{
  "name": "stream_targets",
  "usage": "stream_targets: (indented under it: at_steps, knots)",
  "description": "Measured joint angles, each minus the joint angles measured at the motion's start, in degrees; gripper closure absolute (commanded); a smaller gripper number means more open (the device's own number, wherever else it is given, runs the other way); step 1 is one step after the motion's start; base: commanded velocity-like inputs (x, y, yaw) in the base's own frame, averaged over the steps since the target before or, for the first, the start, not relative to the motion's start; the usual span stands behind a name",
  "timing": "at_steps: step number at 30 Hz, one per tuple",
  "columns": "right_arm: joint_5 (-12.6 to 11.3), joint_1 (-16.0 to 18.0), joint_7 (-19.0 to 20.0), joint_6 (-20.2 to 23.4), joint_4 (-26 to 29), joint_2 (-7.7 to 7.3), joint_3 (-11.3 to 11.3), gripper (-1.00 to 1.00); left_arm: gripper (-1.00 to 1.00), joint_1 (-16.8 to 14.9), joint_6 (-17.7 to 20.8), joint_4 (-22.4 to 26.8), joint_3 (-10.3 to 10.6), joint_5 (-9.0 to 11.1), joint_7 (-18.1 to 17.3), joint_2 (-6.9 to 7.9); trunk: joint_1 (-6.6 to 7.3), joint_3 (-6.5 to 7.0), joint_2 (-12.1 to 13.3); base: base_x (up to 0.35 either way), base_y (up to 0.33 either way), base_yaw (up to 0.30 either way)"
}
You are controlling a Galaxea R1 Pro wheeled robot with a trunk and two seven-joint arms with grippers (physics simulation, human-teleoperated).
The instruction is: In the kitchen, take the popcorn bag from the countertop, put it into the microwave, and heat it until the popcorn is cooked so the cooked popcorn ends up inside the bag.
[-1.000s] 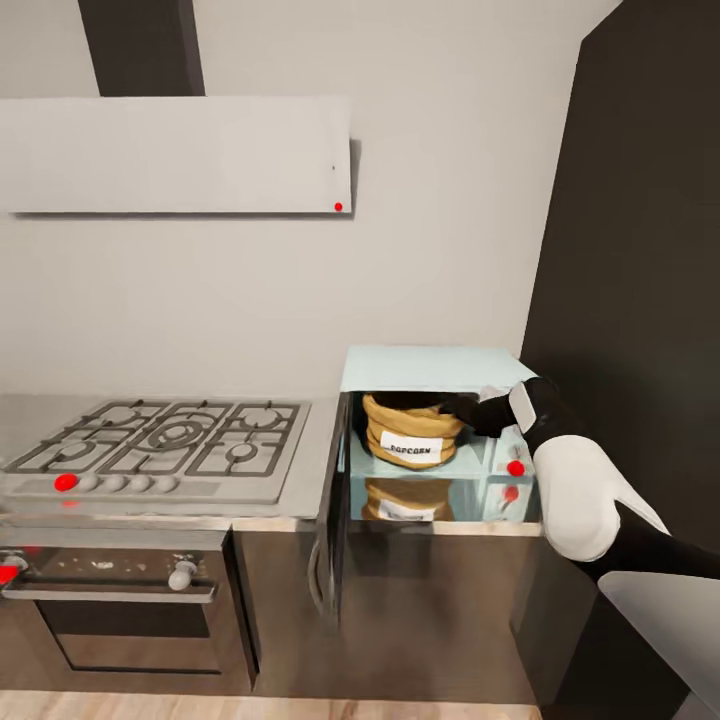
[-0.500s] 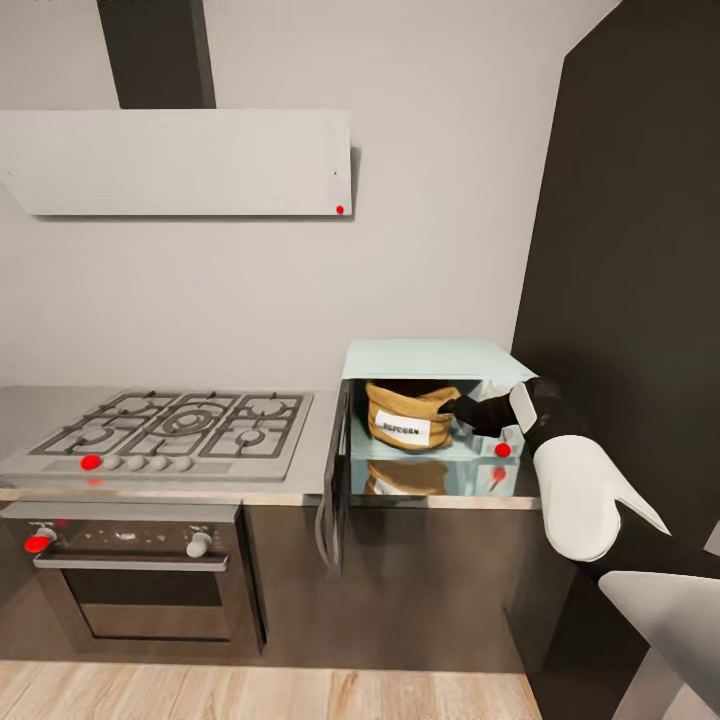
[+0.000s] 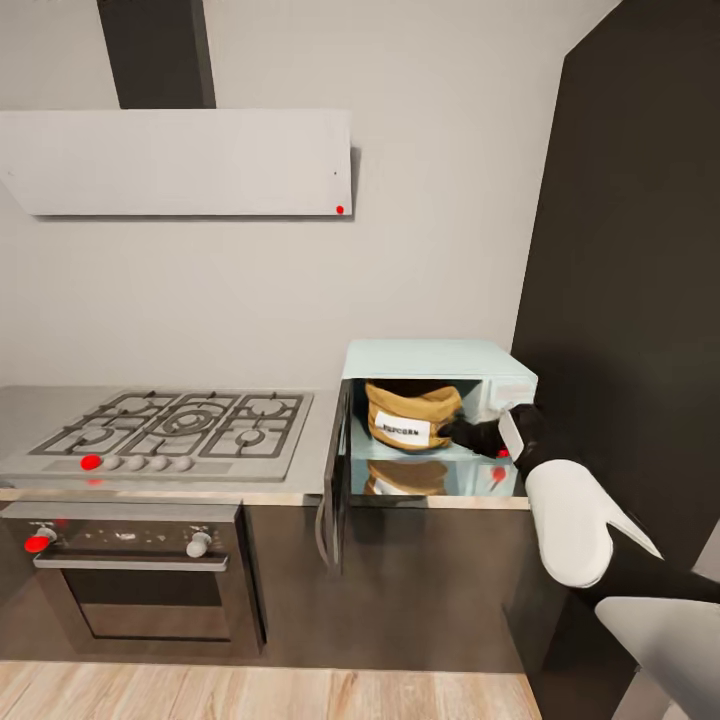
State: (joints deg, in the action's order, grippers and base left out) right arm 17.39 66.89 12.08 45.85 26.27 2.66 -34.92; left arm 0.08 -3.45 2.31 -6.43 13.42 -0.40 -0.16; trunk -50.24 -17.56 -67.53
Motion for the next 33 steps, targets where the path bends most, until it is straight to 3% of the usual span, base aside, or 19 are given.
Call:
stream_targets:
  at_steps: [3,5,10,13,16,20,23,30,33]
  knots:
    - [4.2,-2.6,0.1,-6.3,-0.1,0.39,0.0,-1.00,-1.00,0.0,0.0,0.0,0.0,0.0,0.0,0.00,0.00,0.00,0.0,0.000,0.000,0.000]
    - [5.6,-3.5,0.1,-9.6,-1.6,1.26,0.0,-1.00,-1.00,0.0,0.0,0.0,0.0,0.0,0.0,0.00,0.00,0.01,0.0,0.000,0.000,0.000]
    - [6.2,-3.8,2.1,-23.3,-9.8,2.01,0.0,-1.00,-1.00,0.0,-0.1,0.0,0.0,0.0,0.0,0.00,0.00,0.01,0.0,0.000,0.000,0.000]
    - [6.6,-3.8,9.0,-25.5,-10.7,1.95,0.1,-1.00,-1.00,0.0,0.0,0.0,0.0,0.0,0.0,0.00,0.00,0.01,0.0,0.000,0.000,0.000]
    - [7.3,-3.8,11.0,-30.1,-10.9,1.98,0.0,-1.00,-1.00,0.0,-0.1,0.0,0.0,0.0,0.0,0.00,0.00,0.01,0.0,0.000,0.000,0.000]
    - [7.2,-3.8,9.8,-43.9,-17.0,2.00,0.0,-1.00,-1.00,0.0,-0.1,0.0,0.0,0.0,0.0,0.00,0.00,0.00,0.0,0.000,0.000,0.000]
    - [7.2,-3.8,6.2,-52.4,-21.5,1.99,0.0,-1.00,-1.00,0.0,-0.1,0.0,0.0,0.0,0.0,0.00,0.00,0.01,0.0,0.000,0.000,0.000]
    - [9.3,-3.8,4.2,-57.3,-23.4,2.06,0.0,-1.00,-1.00,0.0,0.0,0.1,0.0,0.0,0.0,-0.05,0.00,0.01,0.0,0.000,0.000,0.000]
    - [9.7,-4.6,1.1,-58.8,-23.3,2.11,0.0,-1.00,-1.00,0.0,0.0,0.1,0.1,0.0,0.0,-0.08,0.00,0.01,0.0,0.000,0.000,0.000]
